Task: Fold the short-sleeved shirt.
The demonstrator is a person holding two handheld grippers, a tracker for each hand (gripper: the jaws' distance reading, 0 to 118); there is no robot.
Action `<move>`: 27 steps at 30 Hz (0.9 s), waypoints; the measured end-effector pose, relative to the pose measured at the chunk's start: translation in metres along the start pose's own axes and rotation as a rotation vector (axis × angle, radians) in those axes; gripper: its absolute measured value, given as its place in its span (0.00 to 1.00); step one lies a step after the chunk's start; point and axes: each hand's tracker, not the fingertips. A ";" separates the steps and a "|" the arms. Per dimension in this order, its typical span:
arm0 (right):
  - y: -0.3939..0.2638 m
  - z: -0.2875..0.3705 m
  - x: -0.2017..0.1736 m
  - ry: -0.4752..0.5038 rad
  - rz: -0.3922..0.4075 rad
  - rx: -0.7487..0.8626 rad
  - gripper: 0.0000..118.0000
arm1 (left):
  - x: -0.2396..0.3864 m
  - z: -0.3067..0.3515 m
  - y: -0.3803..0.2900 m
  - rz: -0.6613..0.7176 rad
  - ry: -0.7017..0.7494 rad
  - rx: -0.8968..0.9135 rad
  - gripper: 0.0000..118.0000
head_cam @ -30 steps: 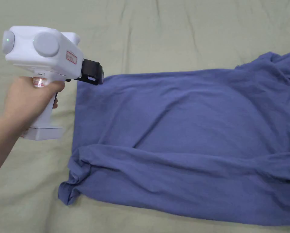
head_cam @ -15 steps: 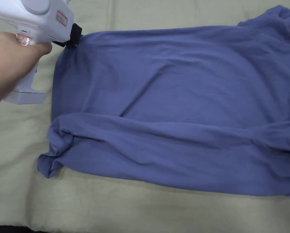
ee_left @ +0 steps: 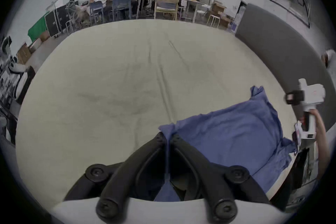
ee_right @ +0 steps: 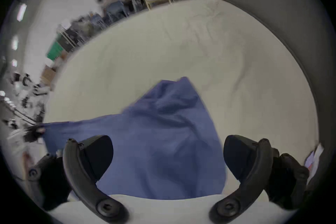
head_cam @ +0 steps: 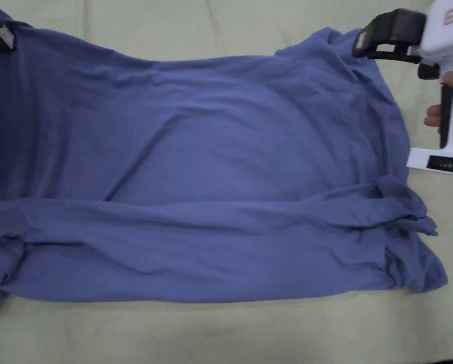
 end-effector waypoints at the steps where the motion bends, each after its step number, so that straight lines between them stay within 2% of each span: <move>1: 0.008 -0.024 0.001 -0.060 0.019 -0.060 1.00 | 0.000 0.000 0.000 0.008 -0.002 -0.003 0.01; 2: 0.011 -0.047 0.003 -0.103 0.016 -0.110 1.00 | 0.000 0.000 0.000 0.014 -0.001 -0.005 0.01; 6: 0.014 -0.099 0.011 -0.136 -0.032 -0.181 0.99 | -0.003 -0.002 -0.001 0.034 -0.005 -0.013 0.01; 7: 0.013 -0.090 0.006 -0.125 -0.015 -0.161 0.99 | -0.003 -0.002 -0.001 0.036 -0.006 -0.015 0.01; 9: 0.016 -0.079 0.003 -0.130 0.093 -0.153 0.93 | -0.006 -0.002 -0.001 0.037 -0.012 -0.012 0.01; 10: 0.018 -0.073 0.000 -0.138 0.139 -0.155 0.85 | -0.006 -0.003 -0.001 0.040 -0.016 -0.014 0.01; 11: 0.018 -0.061 -0.007 -0.143 0.173 -0.153 0.67 | -0.006 -0.003 -0.001 0.043 -0.018 -0.012 0.01; 12: 0.017 -0.050 -0.014 -0.133 0.199 -0.142 0.39 | -0.005 -0.003 -0.001 0.043 -0.019 -0.011 0.01; 13: 0.017 -0.046 -0.016 -0.115 0.205 -0.097 0.05 | -0.004 -0.003 -0.002 0.043 -0.022 -0.011 0.01; 14: 0.015 -0.041 -0.019 -0.154 0.206 -0.069 0.05 | -0.002 -0.001 -0.002 0.043 -0.025 -0.010 0.01; 16: 0.010 -0.031 -0.033 -0.094 0.252 -0.103 0.05 | 0.001 0.006 -0.002 0.041 -0.029 -0.003 0.01; 18: 0.006 -0.013 -0.038 -0.111 0.291 -0.048 0.05 | 0.003 0.016 -0.001 0.040 -0.034 0.010 0.01; 22: -0.005 0.040 -0.035 -0.028 0.294 0.073 0.05 | 0.003 0.055 -0.007 0.019 -0.039 0.052 0.01; 24: -0.036 0.089 -0.038 -0.010 0.327 0.148 0.05 | 0.002 0.084 -0.018 0.001 -0.033 0.067 0.01; 27: -0.087 0.140 -0.030 0.018 0.334 0.231 0.05 | 0.001 0.120 -0.043 -0.038 -0.003 0.065 0.01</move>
